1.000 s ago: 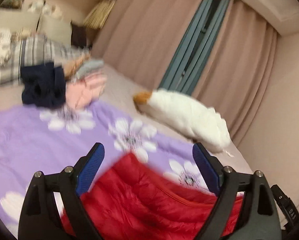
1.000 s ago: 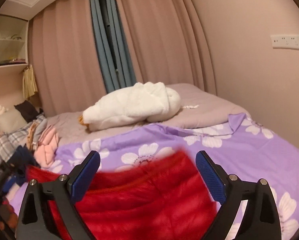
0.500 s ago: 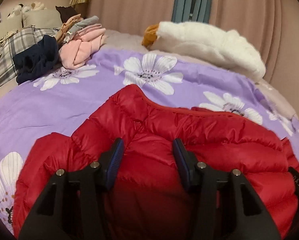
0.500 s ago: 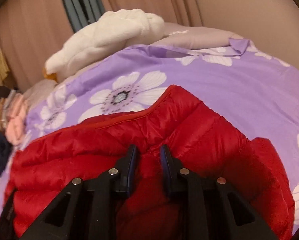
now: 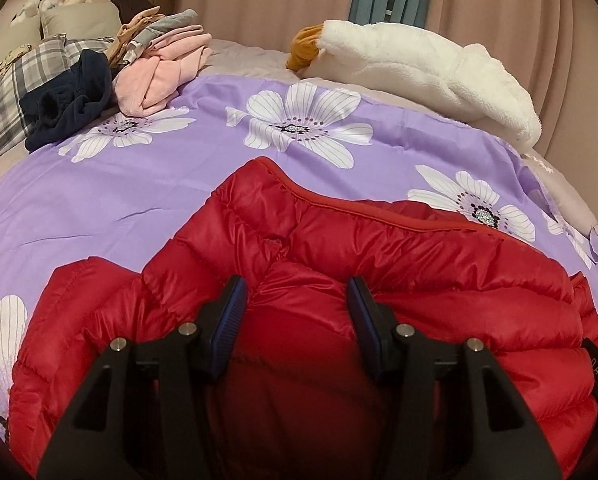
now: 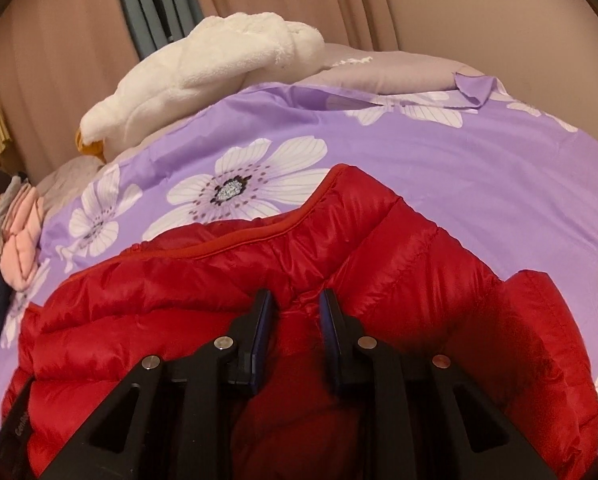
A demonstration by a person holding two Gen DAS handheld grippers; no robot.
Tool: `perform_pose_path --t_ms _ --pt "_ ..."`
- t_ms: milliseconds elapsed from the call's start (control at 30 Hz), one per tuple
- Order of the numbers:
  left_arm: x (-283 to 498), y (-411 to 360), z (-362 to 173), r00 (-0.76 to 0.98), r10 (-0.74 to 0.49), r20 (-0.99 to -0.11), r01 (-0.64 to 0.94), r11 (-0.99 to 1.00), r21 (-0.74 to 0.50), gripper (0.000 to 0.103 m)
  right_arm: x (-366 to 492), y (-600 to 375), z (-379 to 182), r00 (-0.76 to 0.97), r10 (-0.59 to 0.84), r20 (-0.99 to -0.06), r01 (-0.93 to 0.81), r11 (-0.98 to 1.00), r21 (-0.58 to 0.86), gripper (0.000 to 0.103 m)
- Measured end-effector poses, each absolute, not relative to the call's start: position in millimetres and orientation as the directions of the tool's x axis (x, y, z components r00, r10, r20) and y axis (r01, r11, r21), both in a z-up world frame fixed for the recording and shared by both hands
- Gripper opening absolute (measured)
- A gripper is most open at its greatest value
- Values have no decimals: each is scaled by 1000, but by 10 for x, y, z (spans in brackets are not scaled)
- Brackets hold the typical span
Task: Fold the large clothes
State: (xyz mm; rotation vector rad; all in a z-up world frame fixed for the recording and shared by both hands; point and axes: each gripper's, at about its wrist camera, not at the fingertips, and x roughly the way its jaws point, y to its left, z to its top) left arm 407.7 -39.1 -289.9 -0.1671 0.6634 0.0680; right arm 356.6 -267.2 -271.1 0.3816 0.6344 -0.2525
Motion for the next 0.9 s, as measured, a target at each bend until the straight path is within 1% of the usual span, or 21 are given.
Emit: perform_pose_path --t_ms 167,233,267,300,333,400,433,467,533,567,600,633,667,700,767,800,833,900 --pt "4079 -418 -2861 779 33 -626 -126 987 -104 53 3588 -2666 -2701 767 -120 -630 349 902 253 24" --pt "4029 -435 -2806 773 65 -631 -136 988 -65 54 3589 -2669 -2652 755 -112 -646 348 904 250 24" --pt "3951 -433 -2721 771 96 -630 -137 990 -18 53 3566 -2663 -2613 746 -111 -657 351 904 245 24" --pt "3871 -401 -2661 779 107 -617 -139 990 -3 53 3513 -2641 -2551 740 -111 -663 355 902 245 26" --pt "3744 -326 -2584 796 116 -593 -154 988 -13 53 3427 -2607 -2477 751 -100 -652 347 901 261 26" --pt "3432 -72 -2433 833 132 -537 -218 971 -100 53 3252 -2502 -2324 792 -60 -607 302 903 305 27" --pt "3279 95 -2369 840 158 -519 -270 952 -147 56 3169 -2422 -2240 813 -38 -580 274 906 324 27" --pt "3188 212 -2346 840 177 -514 -305 936 -176 62 3117 -2350 -2182 827 -17 -562 247 909 336 27" --pt "3120 411 -2421 826 182 -533 -332 922 -199 63 3056 -2147 -2110 841 33 -540 183 922 342 27" --pt "3167 445 -2535 804 184 -566 -334 926 -173 63 3049 -2051 -2128 841 39 -540 167 930 328 27" --pt "3217 451 -2660 782 191 -594 -335 931 -143 65 3079 -1926 -2216 829 19 -559 172 942 288 27" --pt "3244 459 -2798 774 184 -606 -324 937 -128 70 3116 -1870 -2311 818 -8 -576 187 949 253 27" --pt "3258 517 -2907 771 141 -621 -312 934 -176 75 3147 -1812 -2440 813 -31 -581 192 957 216 27" --pt "3279 651 -2938 771 75 -632 -312 910 -272 77 3165 -1761 -2583 821 -49 -568 183 966 180 26" --pt "3298 775 -3040 768 14 -641 -319 876 -363 85 3205 -1810 -2662 818 -30 -574 179 962 205 26" --pt "3326 805 -3091 762 -10 -648 -318 866 -387 85 3240 -1857 -2670 815 -9 -579 178 955 236 26" --pt "3327 787 -3079 764 -2 -645 -319 868 -380 85 3285 -1872 -2695 807 -4 -591 181 954 241 26" --pt "3332 696 -3060 759 41 -650 -327 887 -326 85 3335 -1811 -2705 795 -37 -606 193 962 195 26"
